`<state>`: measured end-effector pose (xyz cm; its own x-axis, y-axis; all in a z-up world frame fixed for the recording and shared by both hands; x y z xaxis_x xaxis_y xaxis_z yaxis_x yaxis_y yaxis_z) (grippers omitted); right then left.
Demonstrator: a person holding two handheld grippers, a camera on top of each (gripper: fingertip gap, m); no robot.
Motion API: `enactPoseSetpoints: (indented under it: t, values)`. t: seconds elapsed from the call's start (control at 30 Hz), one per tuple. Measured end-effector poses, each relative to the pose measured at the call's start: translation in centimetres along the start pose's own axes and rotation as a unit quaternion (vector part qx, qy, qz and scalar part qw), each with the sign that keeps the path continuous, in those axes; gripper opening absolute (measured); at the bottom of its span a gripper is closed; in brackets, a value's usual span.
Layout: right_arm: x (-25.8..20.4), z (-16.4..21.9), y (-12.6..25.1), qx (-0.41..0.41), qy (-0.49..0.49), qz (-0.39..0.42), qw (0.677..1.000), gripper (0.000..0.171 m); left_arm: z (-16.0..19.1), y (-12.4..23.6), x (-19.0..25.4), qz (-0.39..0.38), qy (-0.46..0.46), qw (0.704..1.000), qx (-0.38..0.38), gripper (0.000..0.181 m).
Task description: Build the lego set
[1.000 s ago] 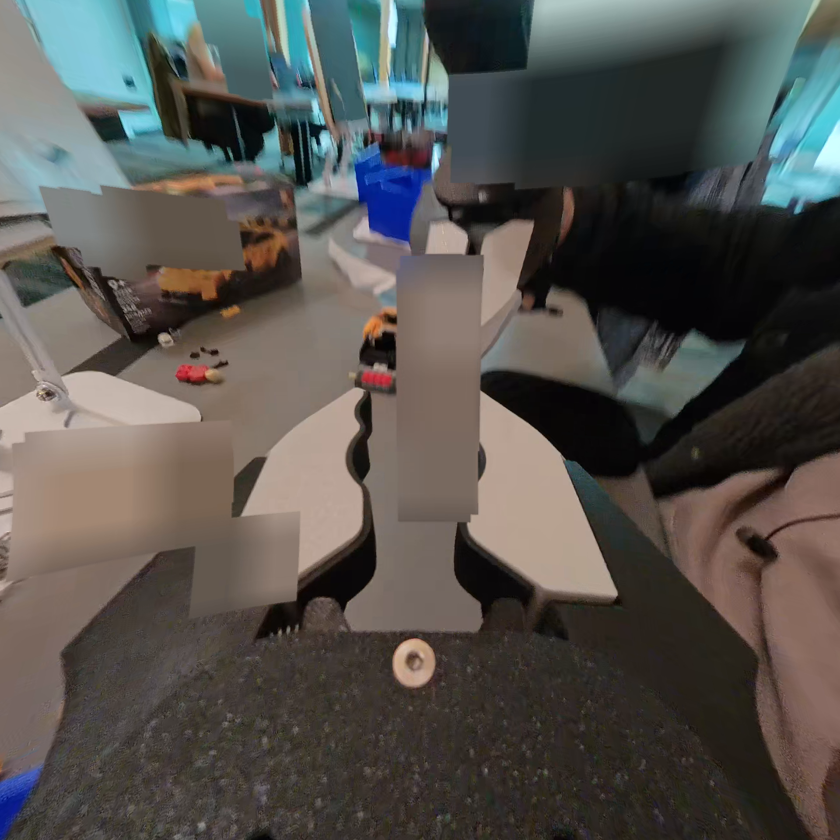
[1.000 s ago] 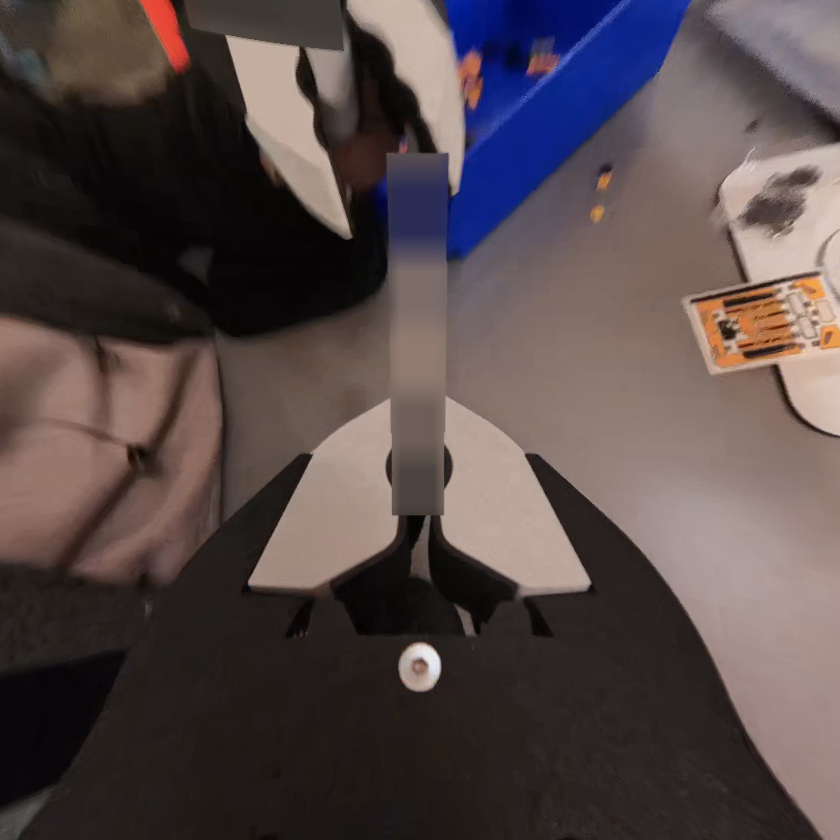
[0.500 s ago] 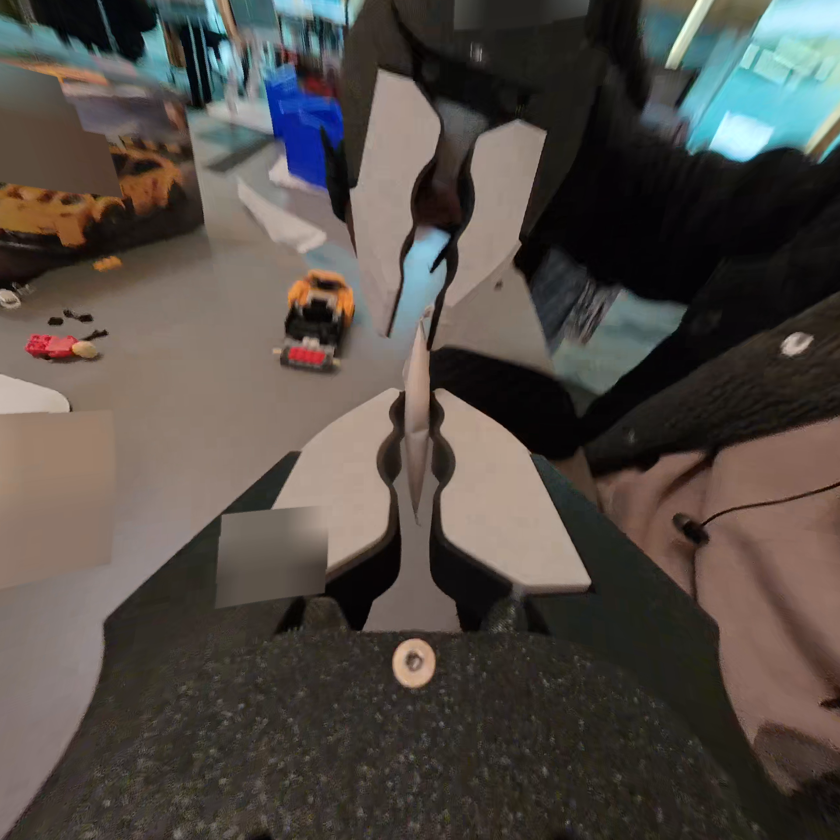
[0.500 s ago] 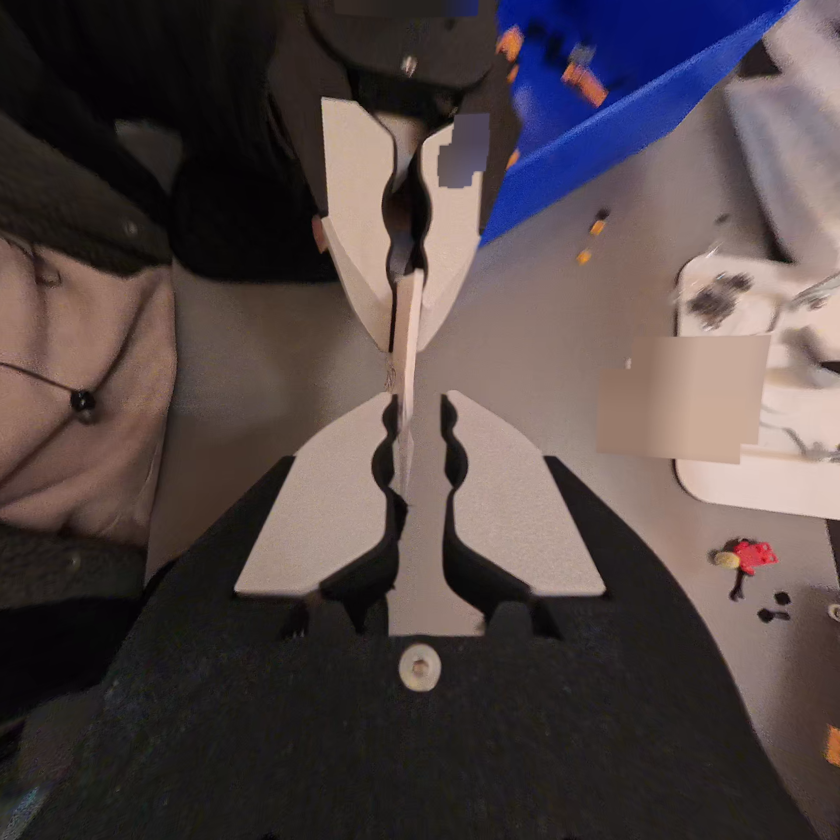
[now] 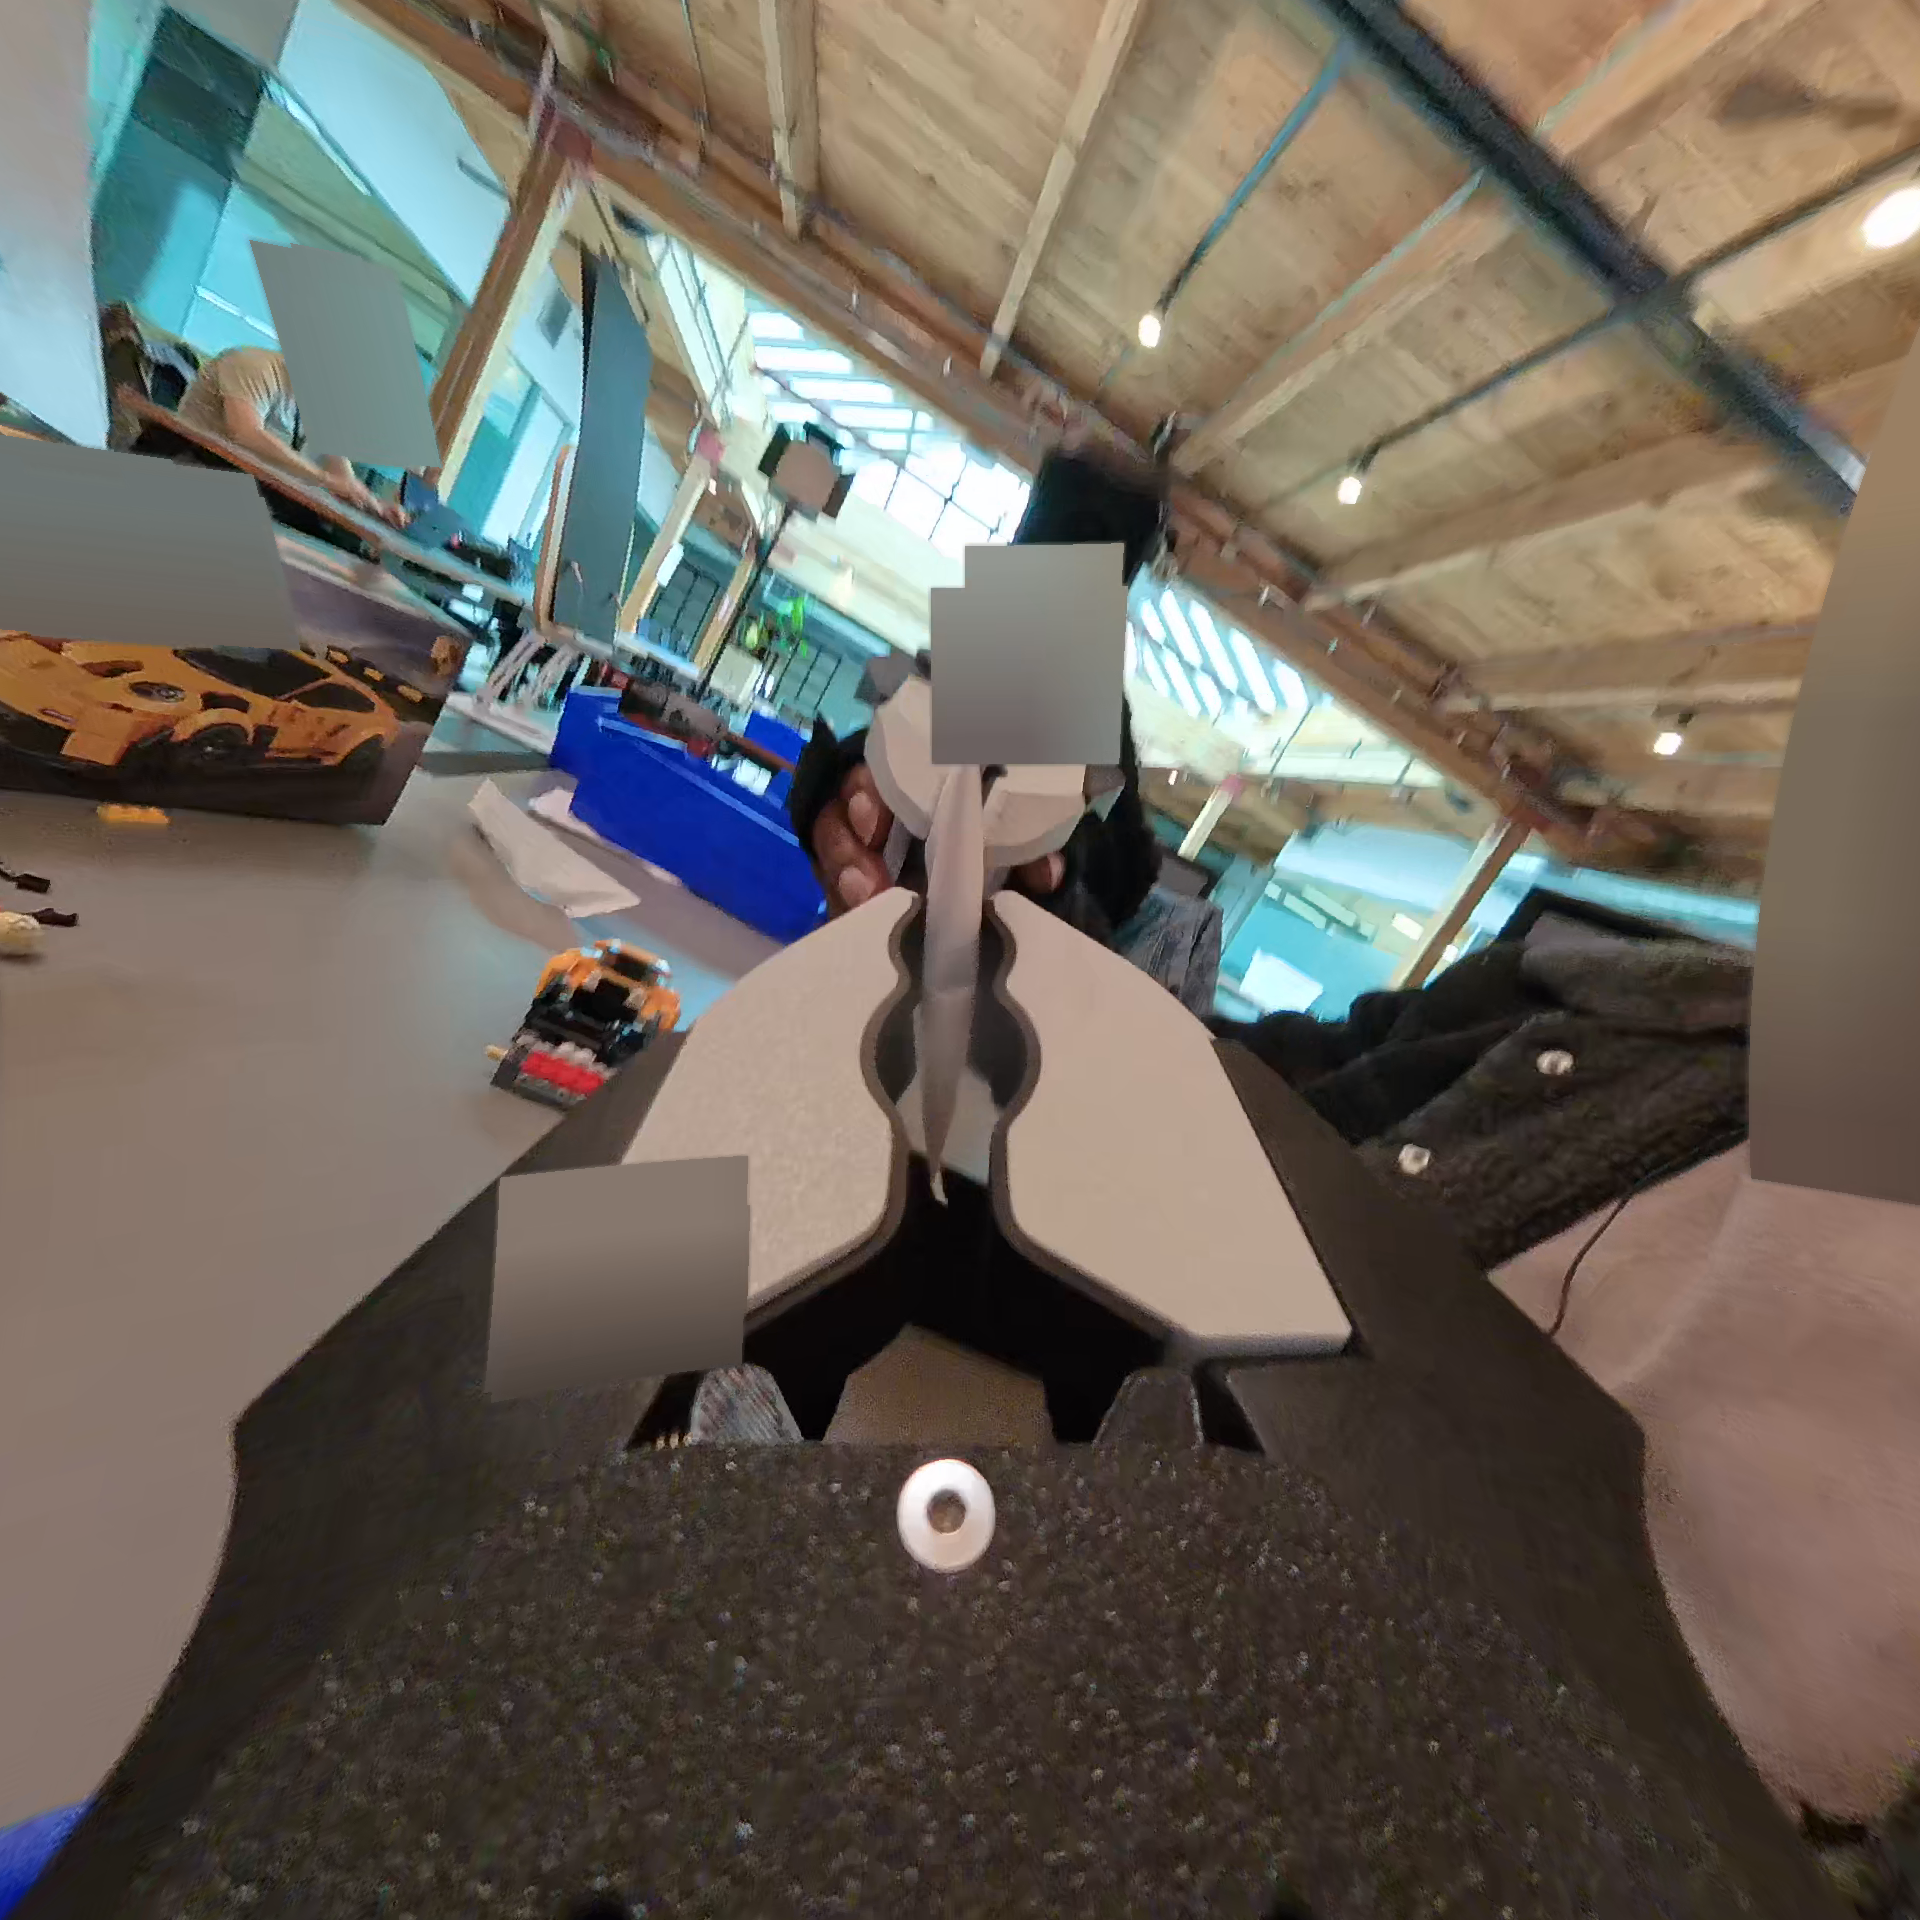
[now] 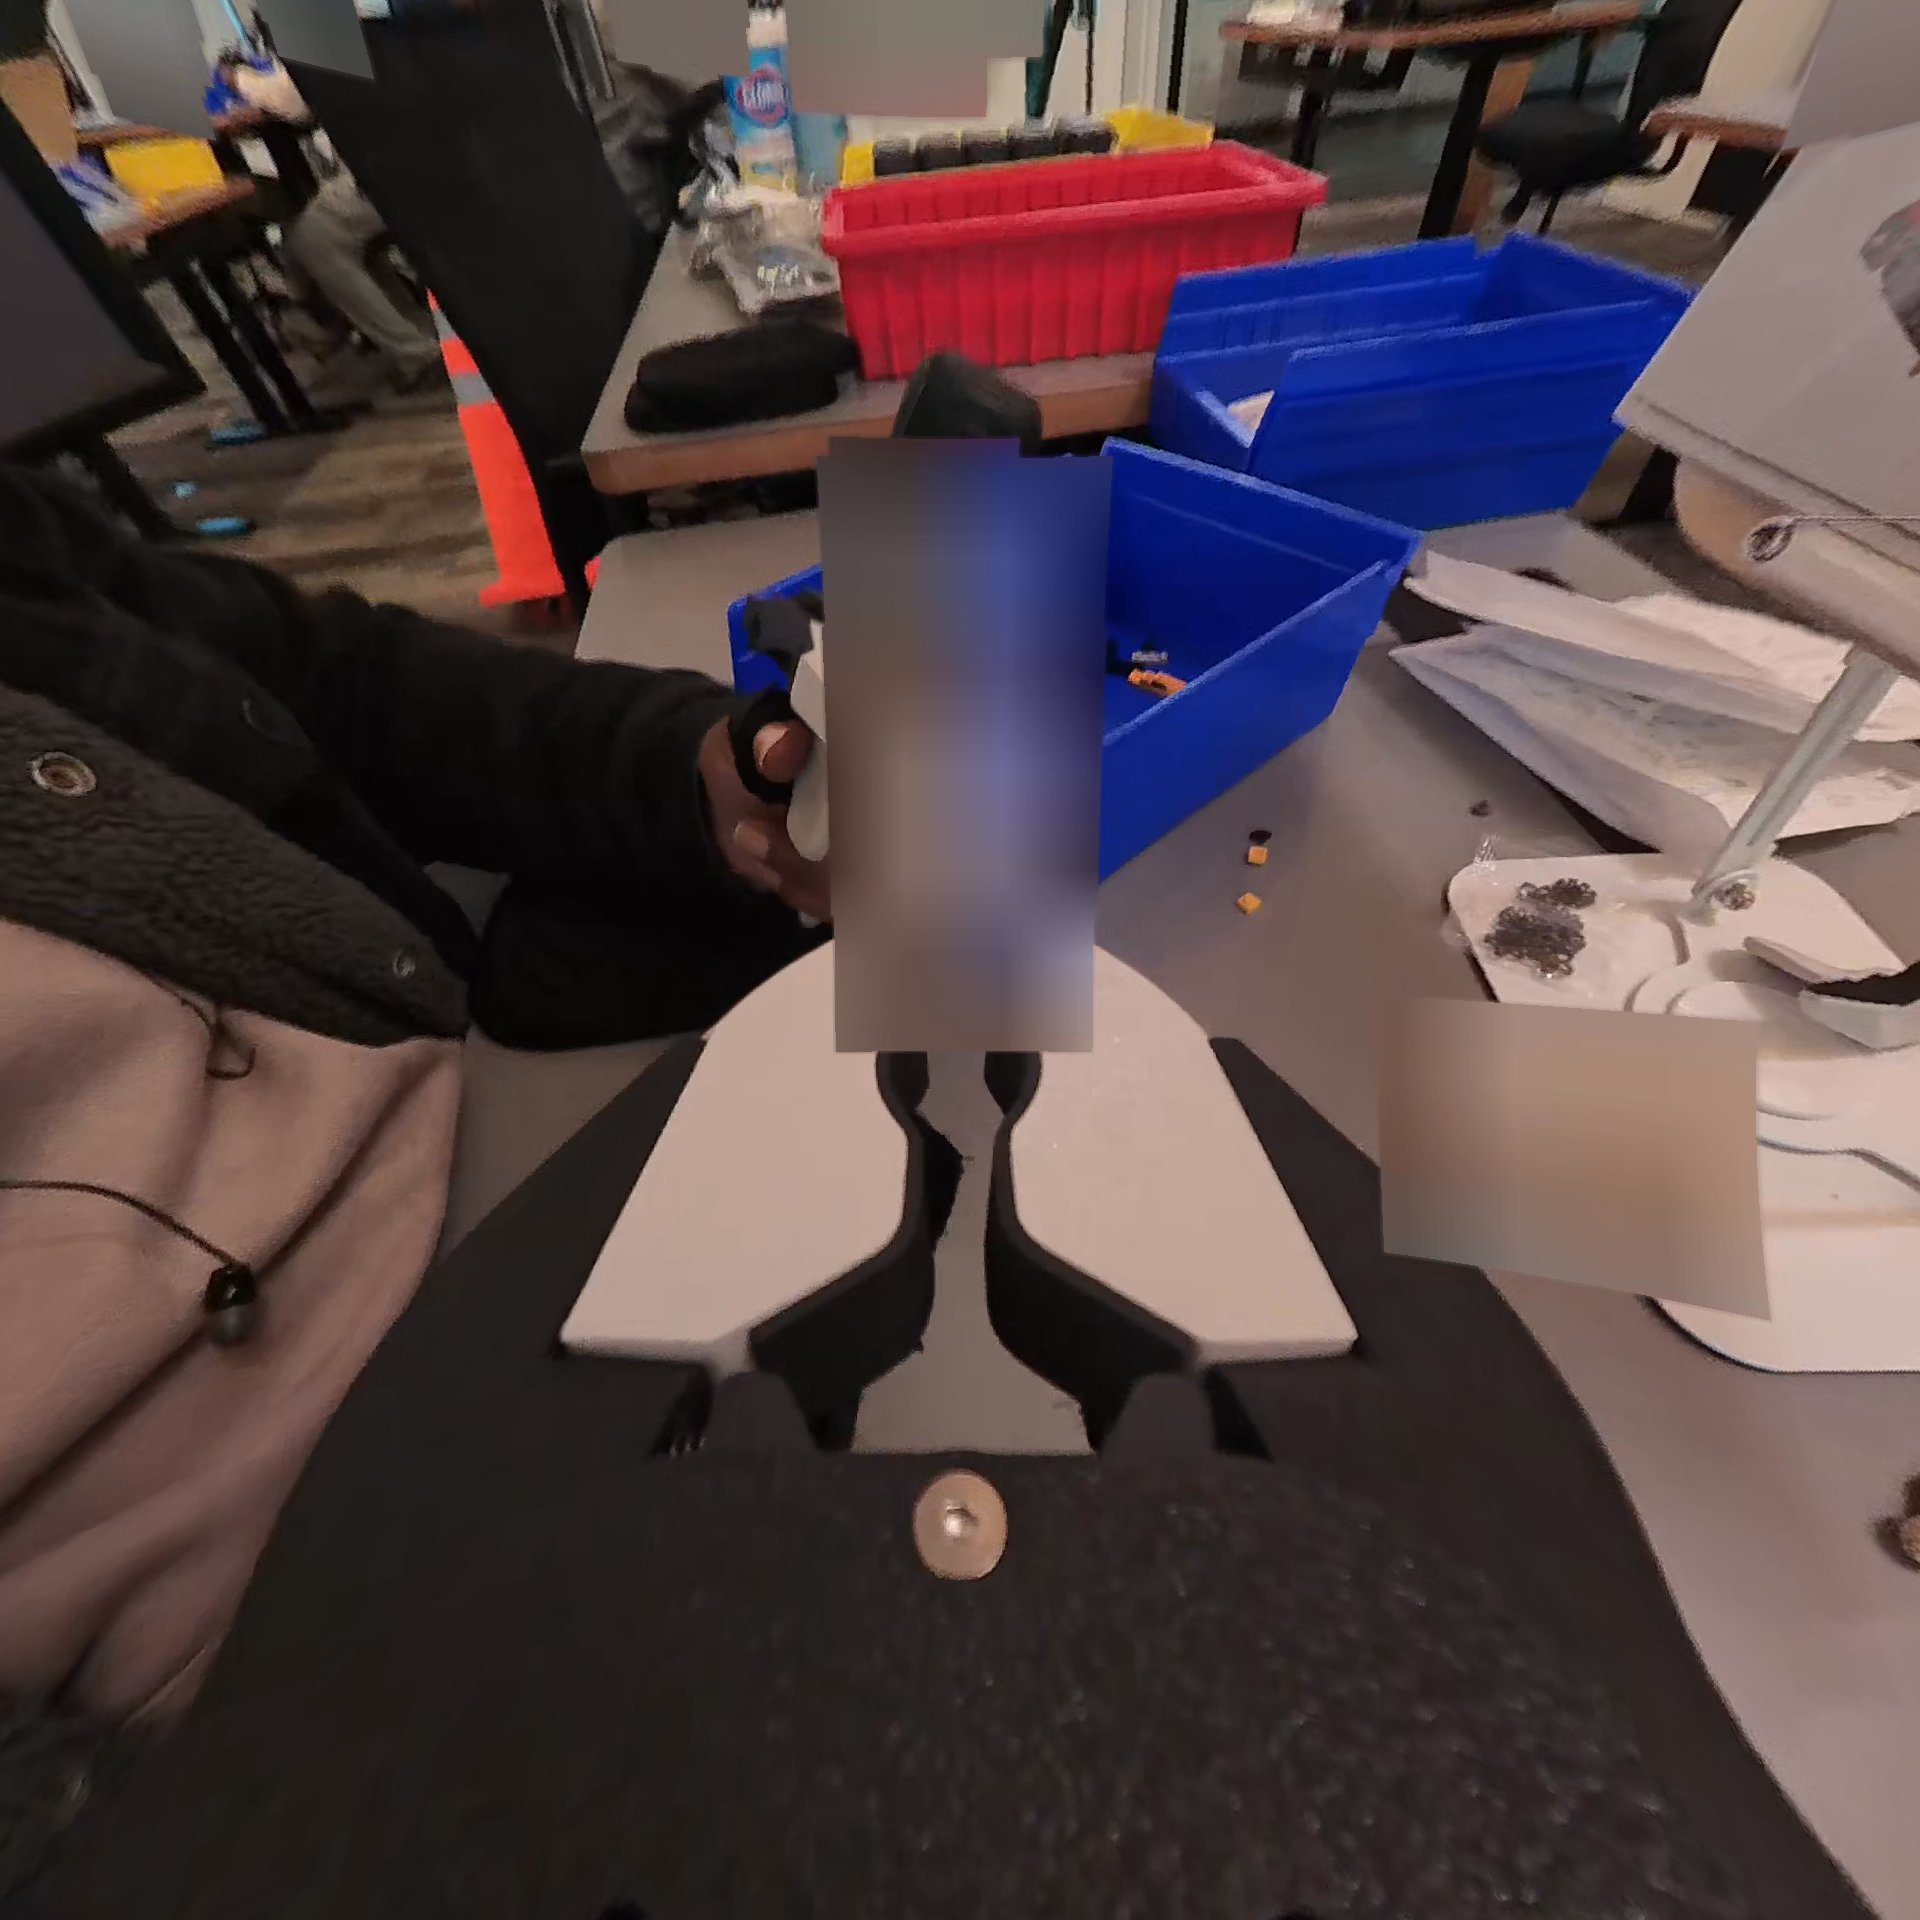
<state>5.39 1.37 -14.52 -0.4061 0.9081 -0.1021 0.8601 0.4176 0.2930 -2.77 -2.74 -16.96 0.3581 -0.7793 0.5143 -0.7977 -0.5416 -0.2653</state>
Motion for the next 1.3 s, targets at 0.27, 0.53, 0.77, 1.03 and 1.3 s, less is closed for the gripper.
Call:
enactPoseSetpoints:
  t: [0.27,0.53,0.77,1.03,1.3]
  values:
    - [-1.0,2.4,-0.7,-0.217,0.023,-0.029,0.975,0.004,3.2,-1.5,0.7,-0.063,-0.172,0.964,-0.192,0.022]
    - [-0.3,0.4,-1.0,-0.113,0.063,0.030,0.991,0.029,1.0,-0.5,0.3,-0.055,-0.101,0.990,-0.076,0.000]
    - [-1.2,0.3,-1.5,-0.041,-0.016,-0.046,0.998,0.000,0.7,-0.2,1.1,-0.016,-0.088,0.993,-0.070,0.000]
    - [-1.8,1.1,-1.3,0.013,-0.125,-0.121,0.985,0.000,1.4,-0.2,1.8,0.002,-0.108,0.988,-0.110,0.001]
    - [-0.9,2.2,0.5,0.021,-0.127,-0.076,0.989,0.000,2.2,0.2,0.2,-0.045,-0.104,0.983,-0.141,0.002]
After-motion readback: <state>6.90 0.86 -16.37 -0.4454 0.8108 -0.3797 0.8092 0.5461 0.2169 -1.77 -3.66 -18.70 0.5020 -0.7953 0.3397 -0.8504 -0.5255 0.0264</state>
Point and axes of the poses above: each gripper's, where its closed fingertips meet, y back along the fingers, z out of its underside, x = y × z across the jaws, the point moved 3 cm from there along y, back along the fingers, and after that the axes turned 6 degrees about -z, right-handed, at the moved point
